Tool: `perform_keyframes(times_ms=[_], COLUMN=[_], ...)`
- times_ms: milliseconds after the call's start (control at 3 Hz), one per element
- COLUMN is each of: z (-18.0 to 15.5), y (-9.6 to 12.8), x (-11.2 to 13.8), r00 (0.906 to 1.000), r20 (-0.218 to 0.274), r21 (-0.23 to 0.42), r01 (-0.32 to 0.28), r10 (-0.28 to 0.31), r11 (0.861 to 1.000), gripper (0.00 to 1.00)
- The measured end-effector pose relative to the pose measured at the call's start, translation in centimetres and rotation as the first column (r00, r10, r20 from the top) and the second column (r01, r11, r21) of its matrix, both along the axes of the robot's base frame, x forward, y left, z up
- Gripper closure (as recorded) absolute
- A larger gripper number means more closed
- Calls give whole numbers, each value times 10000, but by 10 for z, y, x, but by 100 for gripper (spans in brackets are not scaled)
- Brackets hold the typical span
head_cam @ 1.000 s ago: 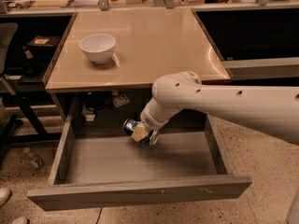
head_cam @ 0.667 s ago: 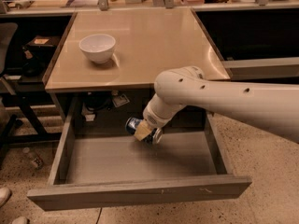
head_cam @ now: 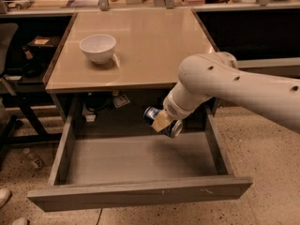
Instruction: Pick pepsi can from top drawer and place on counter
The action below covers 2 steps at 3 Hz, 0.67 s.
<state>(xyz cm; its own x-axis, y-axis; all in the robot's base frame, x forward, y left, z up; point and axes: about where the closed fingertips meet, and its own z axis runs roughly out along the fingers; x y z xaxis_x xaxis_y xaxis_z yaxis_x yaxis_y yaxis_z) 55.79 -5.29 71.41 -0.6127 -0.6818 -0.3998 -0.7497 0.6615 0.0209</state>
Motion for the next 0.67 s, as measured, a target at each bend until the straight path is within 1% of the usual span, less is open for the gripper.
perform_keyframes(times_ms=[333, 667], z=[31, 61], y=[-31, -57], x=[8, 16], r00=[9973, 9910], r20=[258, 502], r21=[-78, -215], r01=[688, 1256], r10=[-686, -1244], r11=[9976, 9918], gripper=[100, 100])
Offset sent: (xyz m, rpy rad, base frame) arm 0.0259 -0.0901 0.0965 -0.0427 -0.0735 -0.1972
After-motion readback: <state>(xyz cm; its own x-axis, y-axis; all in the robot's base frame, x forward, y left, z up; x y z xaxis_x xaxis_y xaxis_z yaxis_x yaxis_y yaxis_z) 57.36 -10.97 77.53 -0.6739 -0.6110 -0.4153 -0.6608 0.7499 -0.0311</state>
